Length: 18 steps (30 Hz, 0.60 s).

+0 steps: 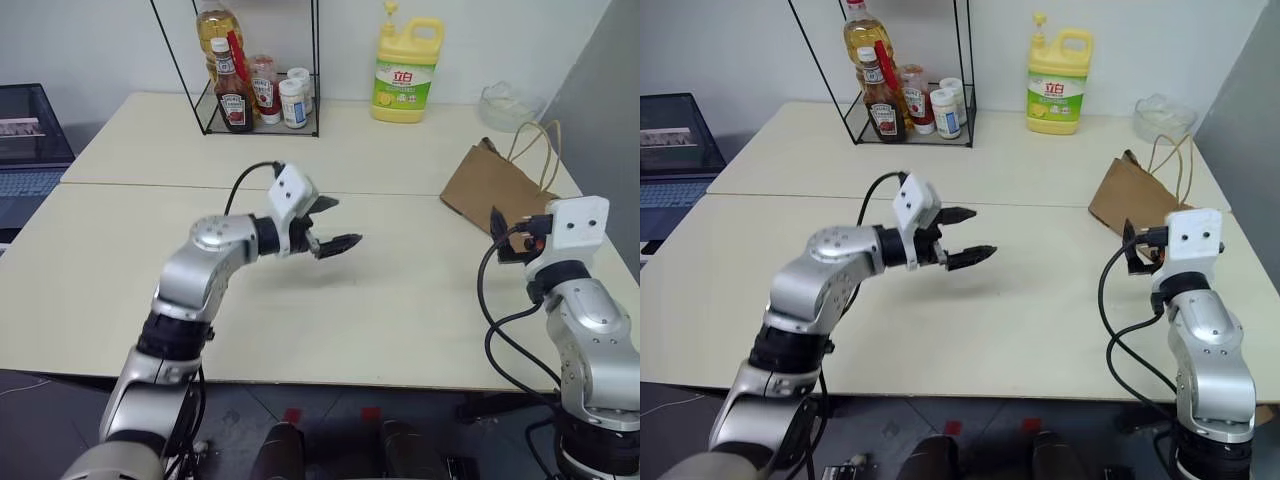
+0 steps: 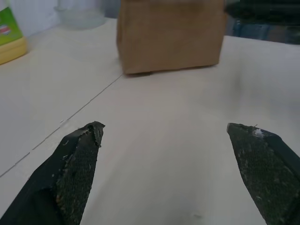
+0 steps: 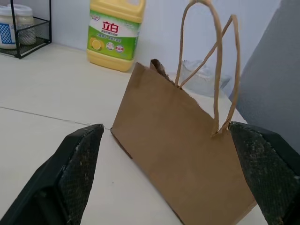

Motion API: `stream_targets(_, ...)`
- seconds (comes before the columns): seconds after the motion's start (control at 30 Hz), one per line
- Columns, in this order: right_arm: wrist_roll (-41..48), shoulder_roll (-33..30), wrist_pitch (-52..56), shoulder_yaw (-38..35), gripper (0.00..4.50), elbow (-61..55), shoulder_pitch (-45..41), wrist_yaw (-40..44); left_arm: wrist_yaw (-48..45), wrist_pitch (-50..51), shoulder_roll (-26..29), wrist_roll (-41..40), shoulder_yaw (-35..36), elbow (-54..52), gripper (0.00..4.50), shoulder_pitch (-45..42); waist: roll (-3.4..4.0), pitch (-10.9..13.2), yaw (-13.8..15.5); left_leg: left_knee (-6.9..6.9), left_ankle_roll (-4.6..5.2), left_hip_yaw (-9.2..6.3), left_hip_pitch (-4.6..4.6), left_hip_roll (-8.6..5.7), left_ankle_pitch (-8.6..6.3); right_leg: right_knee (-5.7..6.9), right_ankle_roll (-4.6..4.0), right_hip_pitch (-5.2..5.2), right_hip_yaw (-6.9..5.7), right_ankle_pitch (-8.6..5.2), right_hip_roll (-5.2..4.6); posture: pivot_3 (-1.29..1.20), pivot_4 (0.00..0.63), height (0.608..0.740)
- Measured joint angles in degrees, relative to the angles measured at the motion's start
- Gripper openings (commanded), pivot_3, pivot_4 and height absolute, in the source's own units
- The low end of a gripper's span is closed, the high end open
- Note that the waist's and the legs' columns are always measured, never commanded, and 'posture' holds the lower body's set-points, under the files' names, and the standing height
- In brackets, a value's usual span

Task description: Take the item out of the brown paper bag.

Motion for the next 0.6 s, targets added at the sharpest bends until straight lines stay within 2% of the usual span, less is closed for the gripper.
stream_targets(0.1, 0.12, -1.47, -0.24, -1.14, 4.50, 1.84, -0.96, 0.44, -4.39, -0.18, -1.05, -2.26, 0.11, 3.22, 4.49, -5.86, -0.01, 0.01, 0.00, 0.00, 0.00, 0.02, 0.00, -0.02, 0.00, -0.03, 0.00, 0.00, 0.02, 0.00, -0.01, 0.00, 0.150, 0.740)
stream_targets(0.27, 0.36, -5.02, -2.68, -2.99, 4.50, 9.46, -4.95, 2.46, -7.23, -1.64, -3.45, -3.33, 0.14, 9.26, 4.49, -10.32, 0.01, 0.05, -0.16, 0.00, 0.01, 0.04, 0.00, -0.02, 0.00, 0.01, 0.00, -0.04, 0.05, 0.00, 0.00, 0.00, 0.150, 0.740)
stream_targets(0.6, 2.81, -12.57, -9.53, -3.52, 4.50, 26.19, -14.66, 9.47, -10.29, -4.45, -4.60, -2.79, -0.30, 12.83, 4.49, -11.84, 0.07, 0.11, -0.15, 0.00, 0.02, 0.07, -0.04, -0.02, 0.00, 0.00, -0.01, -0.08, 0.06, 0.00, -0.01, 0.00, 0.150, 0.740)
